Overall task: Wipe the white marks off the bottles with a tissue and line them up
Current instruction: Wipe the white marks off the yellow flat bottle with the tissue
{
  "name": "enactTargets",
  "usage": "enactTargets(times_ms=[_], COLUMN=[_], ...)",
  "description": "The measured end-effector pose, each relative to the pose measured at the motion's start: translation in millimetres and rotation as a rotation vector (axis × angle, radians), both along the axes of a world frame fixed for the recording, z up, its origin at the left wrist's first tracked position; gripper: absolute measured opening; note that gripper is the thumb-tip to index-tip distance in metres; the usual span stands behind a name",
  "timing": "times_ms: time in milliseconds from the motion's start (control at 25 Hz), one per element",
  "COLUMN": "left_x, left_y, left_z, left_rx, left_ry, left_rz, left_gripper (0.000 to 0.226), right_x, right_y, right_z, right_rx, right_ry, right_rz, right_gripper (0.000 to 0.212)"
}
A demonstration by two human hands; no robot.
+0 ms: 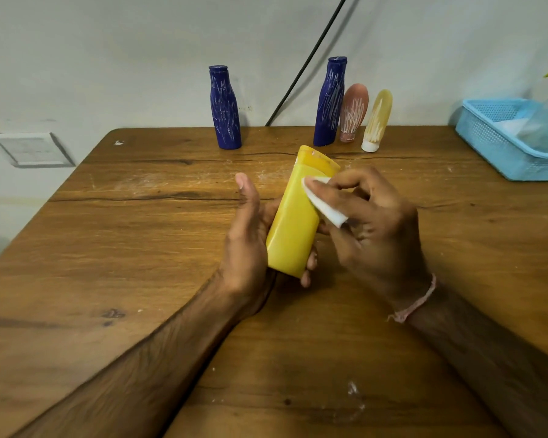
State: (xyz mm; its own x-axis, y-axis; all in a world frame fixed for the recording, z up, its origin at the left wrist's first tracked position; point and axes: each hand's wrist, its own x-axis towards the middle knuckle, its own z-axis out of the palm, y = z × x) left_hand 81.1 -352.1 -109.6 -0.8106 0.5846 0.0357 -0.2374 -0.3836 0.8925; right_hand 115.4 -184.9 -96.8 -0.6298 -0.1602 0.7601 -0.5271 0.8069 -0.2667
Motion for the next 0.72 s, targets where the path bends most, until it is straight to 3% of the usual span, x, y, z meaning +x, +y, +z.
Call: enactTargets(times_ms=[120, 320, 480, 600, 720], left_x=[-1.2, -4.1, -3.6, -2.1, -1.5], left_y=[-2.2, -4.6, -5.6, -4.0, -2.8], left_z=[5.5, 6.2, 11.0, 10.7, 11.1], left_rx=[0.070, 0.097, 0.157, 0.040, 0.013], left_ry=[-0.130, -0.158, -0.235, -0.163, -0.122], left_rz=[0.046, 0.052, 0.115, 0.141, 0.204], left_gripper=[0.095, 0.089, 0.054, 0.047, 0.041], right_x=[11.5, 1.6, 11.2, 5.7, 9.4], right_y=[-16.3, -1.8, -14.0, -5.1, -9.3], right_z=[-8.0, -1.8, -5.8, 0.5, -2.9], right_rx=[0.204, 0.010, 0.139, -0.014, 0.085], right_ry=[-0.047, -0.057, -0.030, 0.018, 0.013], right_rz=[0.290, 0.110, 0.237, 0.054, 0.180], right_gripper=[0.035, 0.029, 0.023, 0.027, 0.022])
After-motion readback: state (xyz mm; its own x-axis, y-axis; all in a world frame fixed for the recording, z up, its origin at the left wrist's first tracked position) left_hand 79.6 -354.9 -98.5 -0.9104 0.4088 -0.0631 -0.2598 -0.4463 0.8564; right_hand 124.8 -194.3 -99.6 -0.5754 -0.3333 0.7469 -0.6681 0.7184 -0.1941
